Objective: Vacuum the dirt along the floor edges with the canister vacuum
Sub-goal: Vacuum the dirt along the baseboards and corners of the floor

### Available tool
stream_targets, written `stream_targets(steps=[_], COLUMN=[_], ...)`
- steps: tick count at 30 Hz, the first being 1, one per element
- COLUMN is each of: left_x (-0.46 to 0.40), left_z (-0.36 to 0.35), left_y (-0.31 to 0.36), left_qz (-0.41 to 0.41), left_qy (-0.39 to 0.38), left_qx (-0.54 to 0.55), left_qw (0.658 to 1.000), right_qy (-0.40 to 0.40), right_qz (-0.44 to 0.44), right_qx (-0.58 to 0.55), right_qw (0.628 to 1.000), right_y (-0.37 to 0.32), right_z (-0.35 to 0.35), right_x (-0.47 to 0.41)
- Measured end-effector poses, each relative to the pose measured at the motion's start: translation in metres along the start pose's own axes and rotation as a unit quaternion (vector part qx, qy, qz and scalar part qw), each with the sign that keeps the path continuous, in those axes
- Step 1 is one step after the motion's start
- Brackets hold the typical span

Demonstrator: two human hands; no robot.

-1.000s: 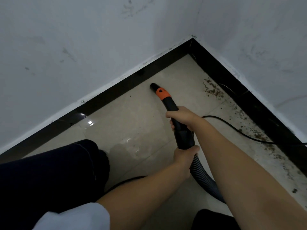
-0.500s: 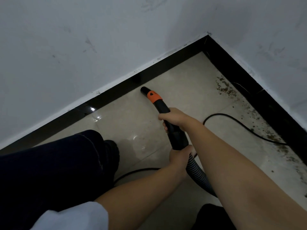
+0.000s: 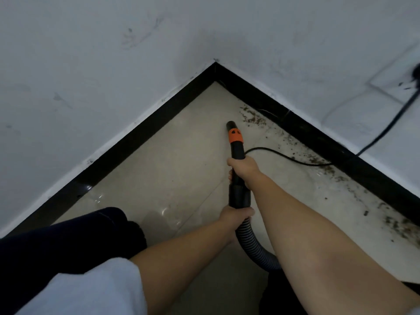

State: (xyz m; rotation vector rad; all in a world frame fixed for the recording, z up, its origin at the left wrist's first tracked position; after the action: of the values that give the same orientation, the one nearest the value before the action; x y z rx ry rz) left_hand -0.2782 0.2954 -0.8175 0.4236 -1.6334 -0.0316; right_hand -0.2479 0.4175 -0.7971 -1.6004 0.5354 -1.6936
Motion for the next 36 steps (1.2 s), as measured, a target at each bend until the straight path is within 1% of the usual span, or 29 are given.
stream_targets(steps=[7, 12, 15, 17, 21, 23, 25, 27, 29, 31, 36], left_x=[0.005, 0.014, 0.019, 0.022, 0.019, 0.017, 0.016, 0.014, 0.013, 0.014, 0.008], left_z=[-0.005, 0.012, 0.018, 0.025, 0.057, 0.073, 0.079, 0.077, 0.068, 0.055, 0.037], left_y=[0.003, 0.028, 0.047, 0.051, 0.047, 0.041, 0.038, 0.036, 0.035, 0.032, 0.013], left_qz=[0.04, 0.056, 0.06, 0.07, 0.083, 0.095, 0.097, 0.091, 0.086, 0.083, 0.07], left_qy=[-0.054, -0.074, -0.097, -0.094, -0.051, -0.035, -0.03, -0.027, -0.044, -0.07, -0.1], left_qx=[-0.112, -0.239, -0.286, -0.315, -0.391, -0.406, -0.414, -0.42, -0.436, -0.454, -0.477], left_qw=[0.992, 0.967, 0.951, 0.942, 0.915, 0.908, 0.904, 0.902, 0.895, 0.885, 0.871], right_qy=[0.042, 0.109, 0.149, 0.161, 0.18, 0.195, 0.218, 0.244, 0.27, 0.293, 0.322], right_qz=[-0.037, -0.059, -0.066, -0.071, -0.08, -0.079, -0.079, -0.082, -0.086, -0.086, -0.082], right_qx=[-0.084, -0.187, -0.223, -0.239, -0.306, -0.33, -0.335, -0.316, -0.304, -0.315, -0.311], right_qw=[0.995, 0.974, 0.961, 0.955, 0.932, 0.92, 0.913, 0.913, 0.91, 0.898, 0.891], right_y=[0.0, 0.001, 0.0, -0.001, 0.009, 0.018, 0.024, 0.028, 0.034, 0.043, 0.061], right_z=[0.027, 0.037, 0.038, 0.034, 0.013, 0.001, -0.004, -0.001, 0.008, 0.02, 0.04], right_x=[0.012, 0.022, 0.022, 0.025, 0.037, 0.042, 0.044, 0.045, 0.049, 0.055, 0.067])
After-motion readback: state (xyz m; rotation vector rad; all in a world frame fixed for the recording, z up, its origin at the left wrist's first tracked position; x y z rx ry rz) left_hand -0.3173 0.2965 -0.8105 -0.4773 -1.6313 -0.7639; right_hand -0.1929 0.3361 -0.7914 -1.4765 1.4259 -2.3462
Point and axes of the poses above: each hand's wrist, its own x-axis away from the middle knuckle, its own z-axis out of the back of the hand, y = z × x, the point moved 5 cm from there along -x, towards the middle knuckle, and after that the axes turned 8 degrees about z, right-handed, at the moved point
